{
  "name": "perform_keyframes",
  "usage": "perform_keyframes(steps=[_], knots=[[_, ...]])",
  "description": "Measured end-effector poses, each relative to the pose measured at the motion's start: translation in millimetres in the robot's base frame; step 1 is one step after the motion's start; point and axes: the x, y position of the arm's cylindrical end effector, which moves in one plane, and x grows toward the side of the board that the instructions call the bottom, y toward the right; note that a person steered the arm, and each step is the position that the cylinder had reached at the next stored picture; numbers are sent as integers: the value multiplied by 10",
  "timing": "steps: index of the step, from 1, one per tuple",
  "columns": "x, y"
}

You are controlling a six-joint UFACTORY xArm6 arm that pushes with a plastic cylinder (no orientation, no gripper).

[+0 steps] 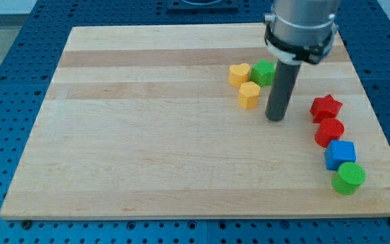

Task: Push the green circle into the bottom side of the green star

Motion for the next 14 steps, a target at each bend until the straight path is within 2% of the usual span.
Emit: perform_keyframes(steps=[3, 7, 12, 14], knots=[[1482, 150], [1481, 1288], [1104, 606], [964, 166]])
